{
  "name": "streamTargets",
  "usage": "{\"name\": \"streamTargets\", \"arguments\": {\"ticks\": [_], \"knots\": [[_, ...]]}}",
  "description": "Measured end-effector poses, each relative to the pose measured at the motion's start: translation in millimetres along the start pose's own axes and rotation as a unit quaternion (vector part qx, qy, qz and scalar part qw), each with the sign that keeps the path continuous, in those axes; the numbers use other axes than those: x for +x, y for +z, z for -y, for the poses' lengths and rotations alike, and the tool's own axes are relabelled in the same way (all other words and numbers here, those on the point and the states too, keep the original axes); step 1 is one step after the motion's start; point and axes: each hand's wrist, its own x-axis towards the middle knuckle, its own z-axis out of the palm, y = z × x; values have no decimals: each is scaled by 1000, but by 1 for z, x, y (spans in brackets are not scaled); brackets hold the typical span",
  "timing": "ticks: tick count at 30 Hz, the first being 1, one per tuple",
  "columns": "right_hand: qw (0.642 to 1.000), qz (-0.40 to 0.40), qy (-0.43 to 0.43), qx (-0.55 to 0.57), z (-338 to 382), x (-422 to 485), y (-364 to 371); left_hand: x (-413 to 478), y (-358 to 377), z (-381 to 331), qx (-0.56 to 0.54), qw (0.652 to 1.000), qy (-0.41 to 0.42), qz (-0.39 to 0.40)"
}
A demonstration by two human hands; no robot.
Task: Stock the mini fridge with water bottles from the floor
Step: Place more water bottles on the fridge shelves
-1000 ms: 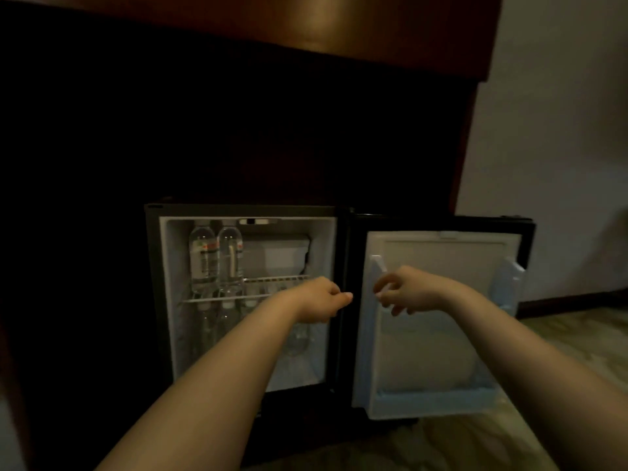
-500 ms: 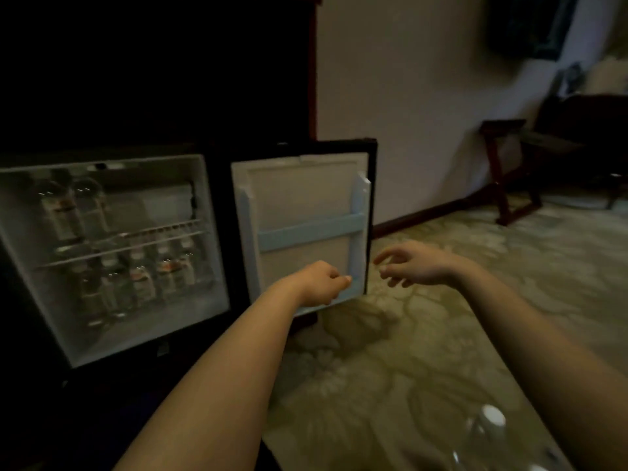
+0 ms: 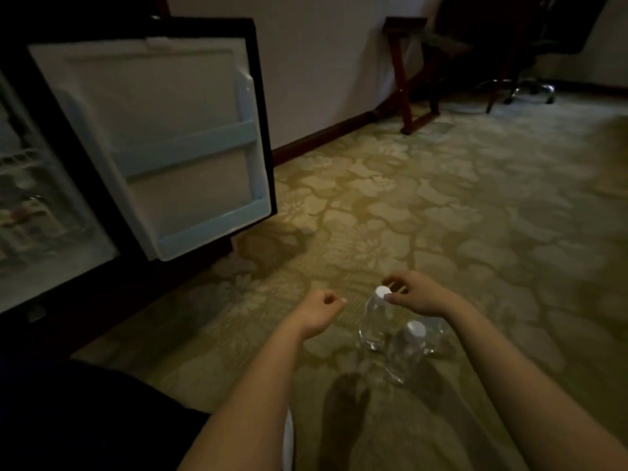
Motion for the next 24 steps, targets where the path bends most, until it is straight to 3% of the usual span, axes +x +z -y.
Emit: {"name": "streamTargets", "arguments": {"ticks": [4,11,17,20,24], "knots": [[999,-45,1,-22,-20,9,29,14,20,16,-9,1000,-26,9],[988,-54,-13,-141,-27,46,52,27,47,45,-53,993,-100,26],[986,-67,-59,-140,-24,59,66,25,51,63,-88,990,-108,25],[986,-30,-61,-155,-9,72,62,24,46,66,-121,985,-122,8],[983,-28,-89,-156,9,71,53,23,43,65,-148,985,-89,-21]]}}
